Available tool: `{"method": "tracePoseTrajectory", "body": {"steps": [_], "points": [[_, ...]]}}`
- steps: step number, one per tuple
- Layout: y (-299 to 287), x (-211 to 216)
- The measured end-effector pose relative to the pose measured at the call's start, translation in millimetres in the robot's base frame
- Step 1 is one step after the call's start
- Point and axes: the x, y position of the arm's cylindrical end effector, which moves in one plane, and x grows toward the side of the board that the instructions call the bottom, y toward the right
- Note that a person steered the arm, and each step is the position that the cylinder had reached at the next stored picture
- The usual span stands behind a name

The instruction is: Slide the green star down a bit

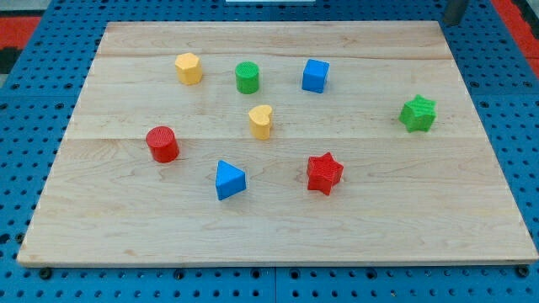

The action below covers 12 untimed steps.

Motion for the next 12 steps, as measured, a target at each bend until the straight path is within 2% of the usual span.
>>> {"method": "tracePoseTrajectory", "body": {"steps": [4,5,6,8,11,12], "points": [[-5.9,-0.1],[-27.7,3.7],[-74.1,9.5],[-167.7,117.5],[-177.7,114.5],[-228.2,89.1]]}}
